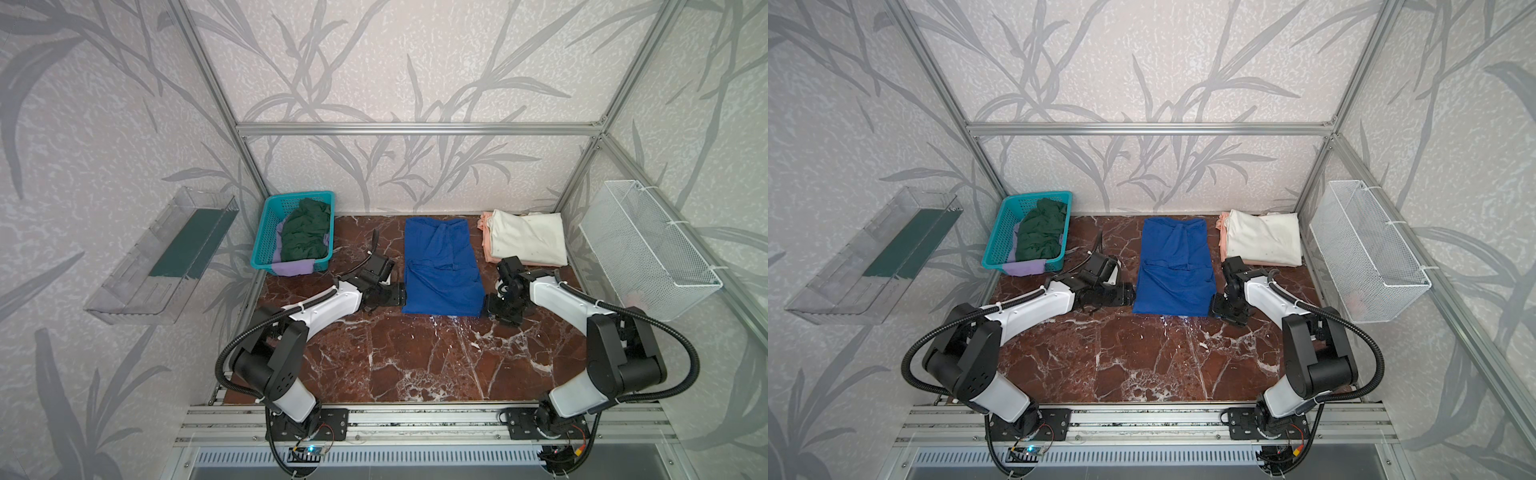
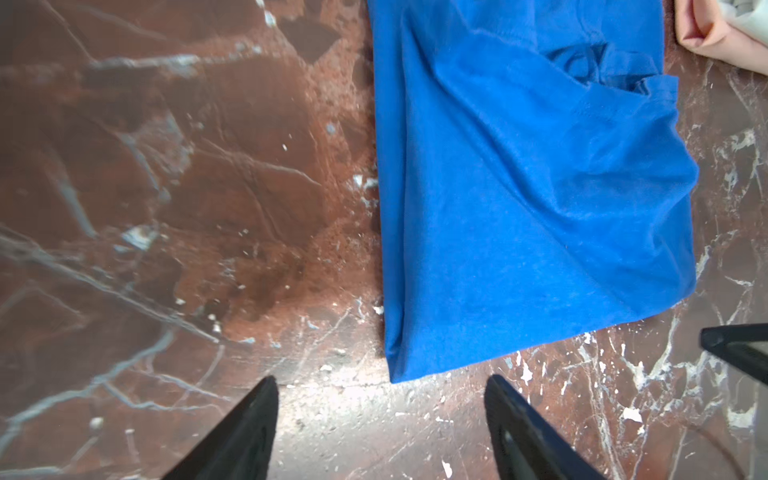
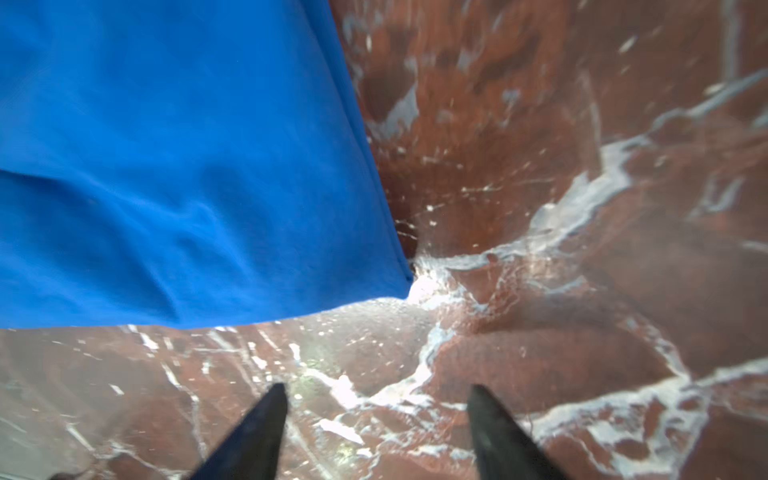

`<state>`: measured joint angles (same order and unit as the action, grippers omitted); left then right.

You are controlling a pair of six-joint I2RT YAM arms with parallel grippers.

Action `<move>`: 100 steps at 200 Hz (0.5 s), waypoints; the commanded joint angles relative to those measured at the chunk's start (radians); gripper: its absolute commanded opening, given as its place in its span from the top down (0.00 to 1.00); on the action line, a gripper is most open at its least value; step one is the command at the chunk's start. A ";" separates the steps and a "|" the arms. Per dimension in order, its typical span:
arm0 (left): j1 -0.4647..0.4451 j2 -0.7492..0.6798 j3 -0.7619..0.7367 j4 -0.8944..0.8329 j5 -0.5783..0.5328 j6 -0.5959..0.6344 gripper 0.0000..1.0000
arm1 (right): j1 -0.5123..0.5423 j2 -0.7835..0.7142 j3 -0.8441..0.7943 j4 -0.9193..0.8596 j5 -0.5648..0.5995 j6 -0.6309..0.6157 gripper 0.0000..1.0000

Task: Fold and stack the t-shirts
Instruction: 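Lower the folded end onto the strip and open both grippers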

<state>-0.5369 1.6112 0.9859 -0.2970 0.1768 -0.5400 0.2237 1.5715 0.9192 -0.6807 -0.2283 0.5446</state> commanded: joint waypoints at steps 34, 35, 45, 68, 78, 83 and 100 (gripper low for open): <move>-0.023 0.073 -0.021 0.103 0.045 -0.055 0.27 | 0.002 0.062 -0.024 0.158 -0.029 0.083 0.45; -0.023 0.075 -0.021 0.104 0.046 -0.056 0.27 | 0.002 0.063 -0.025 0.159 -0.028 0.084 0.45; -0.029 0.089 -0.022 0.117 0.050 -0.061 0.28 | 0.001 0.069 -0.026 0.167 -0.018 0.086 0.45; -0.037 0.130 -0.024 0.116 0.053 -0.069 0.28 | 0.000 0.072 -0.028 0.176 0.004 0.086 0.44; -0.040 0.143 -0.028 0.124 0.052 -0.072 0.29 | 0.000 0.069 -0.030 0.182 0.015 0.086 0.42; -0.041 0.149 -0.032 0.129 0.050 -0.076 0.30 | 0.000 0.066 -0.033 0.187 0.016 0.086 0.42; -0.044 0.171 -0.033 0.143 0.053 -0.090 0.34 | -0.001 0.057 -0.042 0.211 0.018 0.087 0.42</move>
<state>-0.5732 1.7538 0.9657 -0.1768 0.2203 -0.6029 0.2234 1.6356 0.8993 -0.5106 -0.2359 0.6209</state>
